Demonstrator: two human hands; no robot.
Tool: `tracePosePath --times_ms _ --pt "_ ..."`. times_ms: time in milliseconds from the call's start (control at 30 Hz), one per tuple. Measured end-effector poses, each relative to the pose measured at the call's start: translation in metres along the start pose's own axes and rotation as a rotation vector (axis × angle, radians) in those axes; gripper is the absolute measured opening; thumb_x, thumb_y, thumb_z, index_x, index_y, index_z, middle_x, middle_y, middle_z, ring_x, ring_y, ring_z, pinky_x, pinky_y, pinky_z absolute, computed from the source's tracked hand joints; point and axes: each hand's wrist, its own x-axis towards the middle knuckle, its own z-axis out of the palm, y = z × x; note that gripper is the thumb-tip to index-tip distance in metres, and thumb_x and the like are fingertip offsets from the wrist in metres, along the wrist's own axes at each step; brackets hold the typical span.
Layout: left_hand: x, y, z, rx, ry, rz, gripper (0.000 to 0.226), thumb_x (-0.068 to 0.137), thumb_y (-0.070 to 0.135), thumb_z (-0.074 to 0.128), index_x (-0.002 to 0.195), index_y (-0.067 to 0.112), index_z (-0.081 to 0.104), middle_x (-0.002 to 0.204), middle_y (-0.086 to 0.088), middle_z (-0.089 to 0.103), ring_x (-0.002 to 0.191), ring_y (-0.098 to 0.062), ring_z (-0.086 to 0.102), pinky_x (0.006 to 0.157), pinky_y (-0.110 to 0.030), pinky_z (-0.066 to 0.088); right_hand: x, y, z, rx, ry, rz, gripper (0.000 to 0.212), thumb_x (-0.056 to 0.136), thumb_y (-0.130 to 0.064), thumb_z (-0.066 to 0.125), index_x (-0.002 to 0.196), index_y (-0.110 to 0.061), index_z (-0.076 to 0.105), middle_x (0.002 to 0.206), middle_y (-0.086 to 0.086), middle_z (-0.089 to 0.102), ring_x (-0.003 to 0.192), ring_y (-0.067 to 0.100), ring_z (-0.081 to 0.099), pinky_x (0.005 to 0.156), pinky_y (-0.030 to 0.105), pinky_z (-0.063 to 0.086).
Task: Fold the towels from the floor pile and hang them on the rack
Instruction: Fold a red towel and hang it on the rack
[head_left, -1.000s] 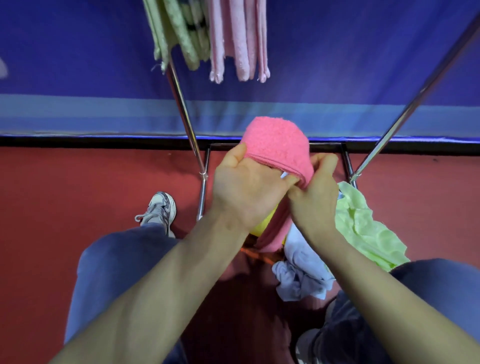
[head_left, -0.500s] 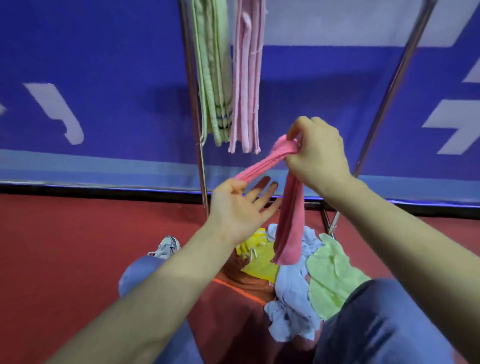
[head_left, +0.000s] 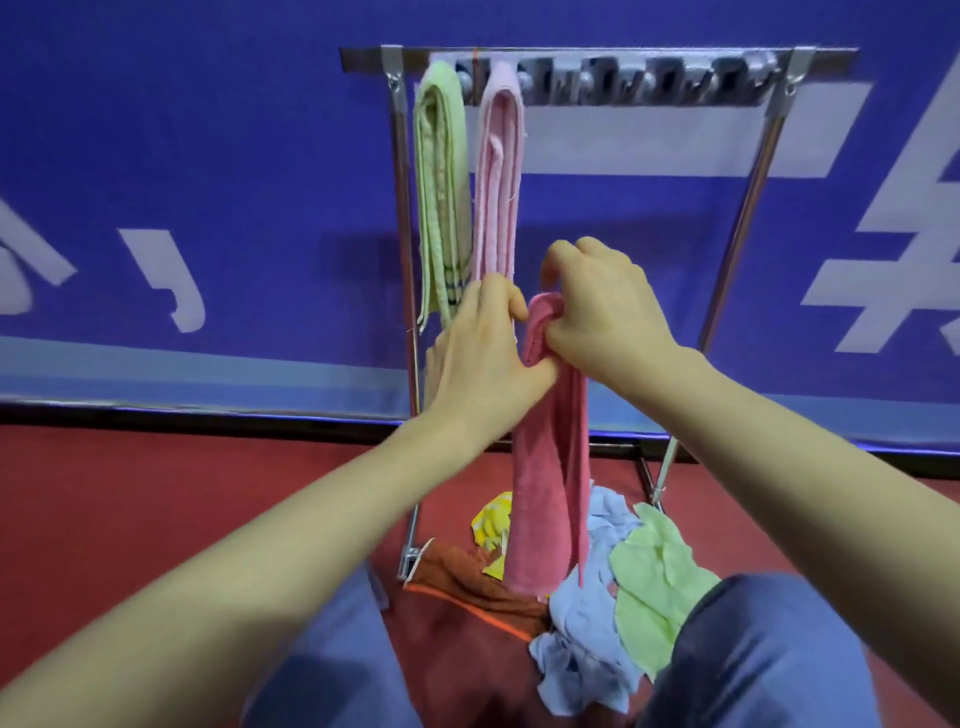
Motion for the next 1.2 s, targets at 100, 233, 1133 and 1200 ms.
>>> tracePosePath --times_ms 100,233,1133,1200 --pt "0.023 0.006 0.002 0.044 -0.047 0.044 0.033 0.085 0.034 0.065 0.100 0.024 0.037 0.105 0.004 0.053 0.088 -0.031 0.055 0.065 -0.039 0.037 0.005 -0.006 -0.012 -0.018 0.009 -0.027 0.027 0.078 -0.012 0.060 0.103 -0.008 0.055 0.096 0.010 0.050 0.081 0.038 0.052 0.065 0.042 0.044" --pt "0.046 0.008 0.001 0.080 -0.064 0.078 0.027 0.087 0.021 0.060 0.104 0.021 0.039 0.111 -0.002 0.057 0.093 -0.035 0.056 0.066 -0.038 0.033 0.013 -0.007 -0.026 -0.060 0.014 -0.065 0.028 0.079 -0.009 0.061 0.106 -0.006 0.054 0.100 0.013 0.049 0.082 0.039 0.052 0.064 0.042 0.040" --pt "0.189 0.071 0.001 0.367 -0.129 0.222 0.031 0.092 0.025 0.053 0.120 0.013 0.046 0.118 -0.011 0.053 0.102 -0.043 0.059 0.072 -0.044 0.040 0.122 0.051 -0.064 0.069 0.105 0.249 0.023 0.083 -0.019 0.051 0.099 -0.008 0.061 0.096 0.019 0.065 0.090 0.043 0.057 0.066 0.039 0.041" --pt "0.203 0.078 0.006 0.324 -0.096 0.220 0.031 0.093 0.021 0.051 0.123 0.012 0.047 0.117 -0.010 0.055 0.106 -0.040 0.056 0.077 -0.046 0.041 0.135 0.057 -0.067 0.079 0.129 0.214 0.022 0.082 -0.017 0.050 0.100 -0.008 0.060 0.096 0.017 0.066 0.092 0.043 0.057 0.067 0.040 0.043"
